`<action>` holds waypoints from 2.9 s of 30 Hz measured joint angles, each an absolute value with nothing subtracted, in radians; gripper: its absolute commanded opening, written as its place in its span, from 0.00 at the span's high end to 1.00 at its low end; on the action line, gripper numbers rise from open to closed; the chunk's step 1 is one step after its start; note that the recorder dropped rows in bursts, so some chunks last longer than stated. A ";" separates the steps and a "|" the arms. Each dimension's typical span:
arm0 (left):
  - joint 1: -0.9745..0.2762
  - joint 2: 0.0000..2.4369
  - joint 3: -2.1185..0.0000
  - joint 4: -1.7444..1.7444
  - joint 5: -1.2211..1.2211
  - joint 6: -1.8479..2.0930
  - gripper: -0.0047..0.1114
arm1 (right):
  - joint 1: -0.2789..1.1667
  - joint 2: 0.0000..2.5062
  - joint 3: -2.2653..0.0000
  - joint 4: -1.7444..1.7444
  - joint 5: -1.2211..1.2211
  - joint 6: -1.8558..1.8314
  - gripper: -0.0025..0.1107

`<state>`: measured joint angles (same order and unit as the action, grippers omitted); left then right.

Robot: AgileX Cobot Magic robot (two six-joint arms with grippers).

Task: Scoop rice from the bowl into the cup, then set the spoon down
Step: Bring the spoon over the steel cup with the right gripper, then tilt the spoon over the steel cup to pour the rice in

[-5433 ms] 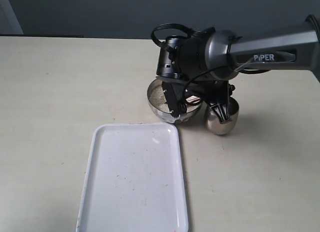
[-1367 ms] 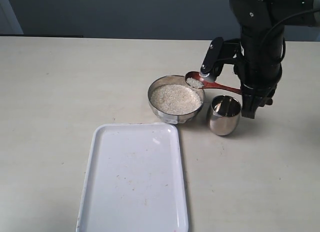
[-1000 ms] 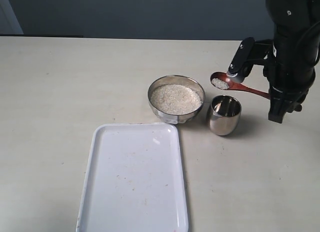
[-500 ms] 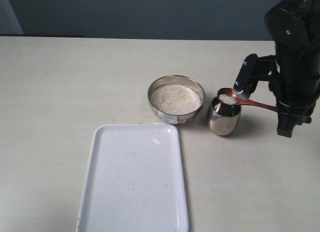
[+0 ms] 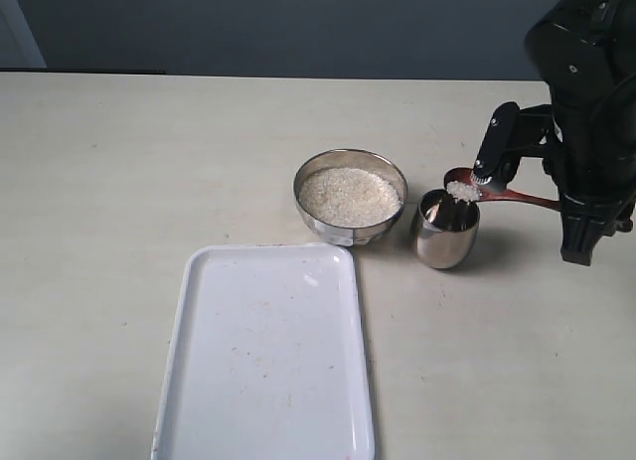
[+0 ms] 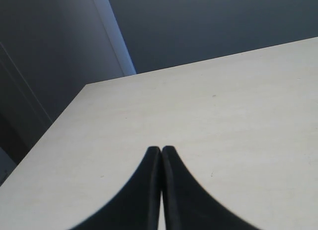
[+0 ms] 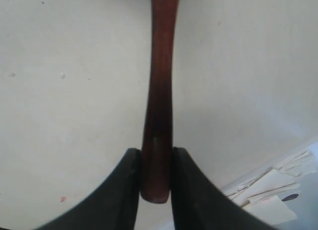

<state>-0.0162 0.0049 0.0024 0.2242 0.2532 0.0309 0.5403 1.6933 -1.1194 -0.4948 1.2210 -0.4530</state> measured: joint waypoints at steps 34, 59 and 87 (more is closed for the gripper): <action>-0.016 0.005 0.002 0.224 0.253 0.031 0.96 | 0.644 1.718 -1.119 -0.730 1.221 -0.411 0.98; -0.016 0.005 0.002 0.224 0.253 0.031 0.96 | 0.670 1.718 -1.055 -0.824 1.217 -0.414 0.98; -0.016 0.005 0.002 0.224 0.253 0.031 0.96 | 0.748 1.718 -1.035 -0.989 1.218 -0.384 0.98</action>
<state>-0.0162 0.0049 0.0024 0.2242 0.2532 0.0309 0.7482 1.7184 -1.0346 -0.9887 1.2181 -0.3840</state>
